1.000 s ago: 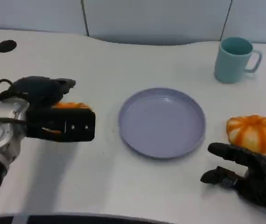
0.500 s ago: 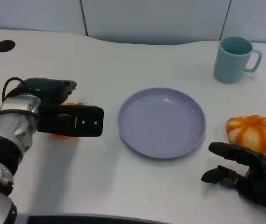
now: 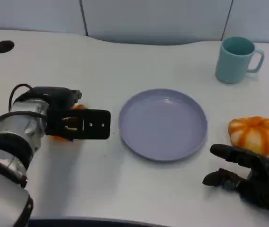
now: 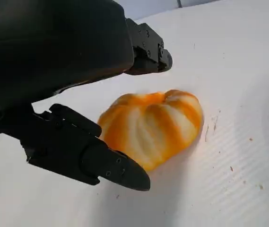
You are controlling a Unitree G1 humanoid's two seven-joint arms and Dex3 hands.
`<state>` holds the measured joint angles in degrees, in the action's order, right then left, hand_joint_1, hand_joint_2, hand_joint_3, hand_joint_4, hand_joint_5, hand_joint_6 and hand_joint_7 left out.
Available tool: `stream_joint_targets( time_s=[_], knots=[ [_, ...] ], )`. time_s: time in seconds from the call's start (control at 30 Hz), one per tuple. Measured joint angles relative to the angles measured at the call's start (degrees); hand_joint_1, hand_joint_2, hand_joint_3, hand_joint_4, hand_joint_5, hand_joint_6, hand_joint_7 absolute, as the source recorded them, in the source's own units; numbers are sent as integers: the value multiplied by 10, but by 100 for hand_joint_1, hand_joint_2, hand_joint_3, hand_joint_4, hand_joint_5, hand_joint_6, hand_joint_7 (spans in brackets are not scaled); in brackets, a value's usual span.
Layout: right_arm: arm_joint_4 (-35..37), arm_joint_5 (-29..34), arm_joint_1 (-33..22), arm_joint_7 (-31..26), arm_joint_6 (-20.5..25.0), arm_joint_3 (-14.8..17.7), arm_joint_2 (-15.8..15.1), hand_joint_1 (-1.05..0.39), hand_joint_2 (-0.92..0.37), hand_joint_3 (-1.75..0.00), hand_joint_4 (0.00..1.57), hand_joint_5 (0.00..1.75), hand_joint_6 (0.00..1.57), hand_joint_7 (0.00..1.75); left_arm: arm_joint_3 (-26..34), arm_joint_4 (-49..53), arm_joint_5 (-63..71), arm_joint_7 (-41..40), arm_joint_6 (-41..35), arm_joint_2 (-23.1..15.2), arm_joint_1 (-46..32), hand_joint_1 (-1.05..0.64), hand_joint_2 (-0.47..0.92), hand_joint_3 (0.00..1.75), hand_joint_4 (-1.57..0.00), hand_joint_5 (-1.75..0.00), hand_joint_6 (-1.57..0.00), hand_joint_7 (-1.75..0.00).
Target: Grasp the bread from the table and place it into the plate.
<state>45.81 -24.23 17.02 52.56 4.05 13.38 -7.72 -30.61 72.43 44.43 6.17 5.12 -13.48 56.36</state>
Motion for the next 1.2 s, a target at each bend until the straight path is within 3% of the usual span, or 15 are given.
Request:
stream_joint_targets(
  time_s=[0.27,0.77,1.2],
  knots=[
    [-22,-4,-9,-7,22,1,0,-34,-92,-5,71,89,99,4,-4,24,-3,6,-28,18,6,-31,71,0,-5,-6,-19,-1],
    [-22,-9,-15,3,21,3,0,-37,-92,-4,71,89,99,3,-33,44,4,-33,-53,36,6,-39,70,0,-7,-5,-21,-1],
    [-18,-11,-15,8,18,5,0,-36,-92,-4,72,89,99,3,-54,54,9,-82,-48,44,-3,-25,82,2,-32,-11,-38,-4]
  ],
)
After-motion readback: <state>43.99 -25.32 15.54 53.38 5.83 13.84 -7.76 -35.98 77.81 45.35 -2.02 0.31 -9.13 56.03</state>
